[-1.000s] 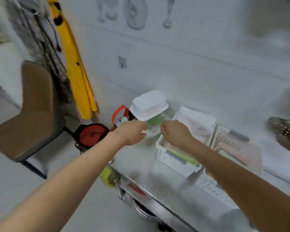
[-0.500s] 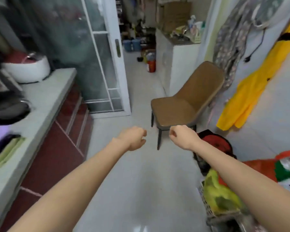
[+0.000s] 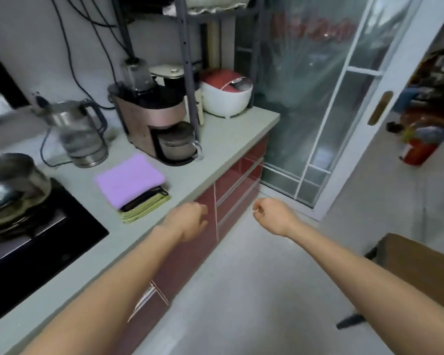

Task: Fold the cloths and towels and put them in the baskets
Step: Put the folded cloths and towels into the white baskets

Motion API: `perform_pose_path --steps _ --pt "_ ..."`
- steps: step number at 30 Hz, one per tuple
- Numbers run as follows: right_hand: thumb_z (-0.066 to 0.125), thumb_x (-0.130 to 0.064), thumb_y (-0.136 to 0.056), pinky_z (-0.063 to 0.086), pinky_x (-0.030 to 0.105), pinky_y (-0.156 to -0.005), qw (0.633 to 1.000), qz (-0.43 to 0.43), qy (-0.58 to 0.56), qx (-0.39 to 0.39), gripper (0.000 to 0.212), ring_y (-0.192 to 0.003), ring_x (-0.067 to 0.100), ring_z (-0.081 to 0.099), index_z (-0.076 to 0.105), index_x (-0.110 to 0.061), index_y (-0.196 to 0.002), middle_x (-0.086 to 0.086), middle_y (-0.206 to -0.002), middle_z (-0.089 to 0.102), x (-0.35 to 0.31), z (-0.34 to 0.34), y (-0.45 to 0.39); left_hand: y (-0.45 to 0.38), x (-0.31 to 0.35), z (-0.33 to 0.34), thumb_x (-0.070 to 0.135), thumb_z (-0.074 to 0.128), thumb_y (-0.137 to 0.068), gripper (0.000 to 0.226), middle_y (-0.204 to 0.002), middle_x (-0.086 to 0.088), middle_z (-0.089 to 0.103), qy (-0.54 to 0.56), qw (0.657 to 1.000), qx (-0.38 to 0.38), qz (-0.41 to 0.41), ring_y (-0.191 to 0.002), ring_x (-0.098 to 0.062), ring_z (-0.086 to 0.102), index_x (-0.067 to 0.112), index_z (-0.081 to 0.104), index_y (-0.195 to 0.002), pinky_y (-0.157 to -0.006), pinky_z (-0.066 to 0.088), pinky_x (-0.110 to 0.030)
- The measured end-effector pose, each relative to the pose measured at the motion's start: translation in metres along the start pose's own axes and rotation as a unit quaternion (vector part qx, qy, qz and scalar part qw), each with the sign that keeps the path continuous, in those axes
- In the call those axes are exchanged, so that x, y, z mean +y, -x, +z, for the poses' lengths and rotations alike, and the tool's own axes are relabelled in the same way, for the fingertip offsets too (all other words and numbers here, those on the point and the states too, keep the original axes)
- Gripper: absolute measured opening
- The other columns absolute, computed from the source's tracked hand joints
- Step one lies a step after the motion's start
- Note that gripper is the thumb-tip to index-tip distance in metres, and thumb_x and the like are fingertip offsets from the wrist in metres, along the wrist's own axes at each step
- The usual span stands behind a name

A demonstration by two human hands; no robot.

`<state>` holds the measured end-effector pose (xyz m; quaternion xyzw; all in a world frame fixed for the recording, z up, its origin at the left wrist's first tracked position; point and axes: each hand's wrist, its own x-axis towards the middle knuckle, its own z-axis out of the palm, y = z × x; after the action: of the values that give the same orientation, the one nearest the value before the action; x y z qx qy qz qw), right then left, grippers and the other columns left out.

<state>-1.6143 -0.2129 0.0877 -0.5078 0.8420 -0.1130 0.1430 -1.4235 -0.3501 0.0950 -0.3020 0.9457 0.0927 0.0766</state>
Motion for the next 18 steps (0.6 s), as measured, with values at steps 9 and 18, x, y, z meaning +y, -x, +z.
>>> perform_pose_path --steps 9,18 --pt "0.054 -0.022 -0.093 0.045 0.033 -0.092 0.984 -0.088 -0.101 -0.114 0.029 -0.108 0.028 0.058 0.058 -0.007 -0.118 0.011 -0.116 0.062 -0.113 0.035 -0.186 -0.024 -0.147 -0.007 0.027 0.056 -0.091 0.042 -0.134 -0.012 0.052 0.205 0.926 0.132 -0.289 -0.121 -0.031 0.051 0.012 0.053 -0.131 -0.098 0.043 -0.037" --pt "0.06 -0.041 -0.09 0.034 0.033 -0.106 0.952 0.001 -0.23 -0.203 0.071 -0.13 0.027 0.043 0.032 -0.003 -0.142 0.013 -0.144 0.041 -0.211 0.081 -0.298 -0.08 -0.271 0.0 0.043 0.064 -0.087 0.071 -0.137 -0.02 0.042 0.397 0.789 0.151 -0.443 -0.12 -0.035 0.049 0.001 0.037 -0.138 -0.103 0.04 -0.038"
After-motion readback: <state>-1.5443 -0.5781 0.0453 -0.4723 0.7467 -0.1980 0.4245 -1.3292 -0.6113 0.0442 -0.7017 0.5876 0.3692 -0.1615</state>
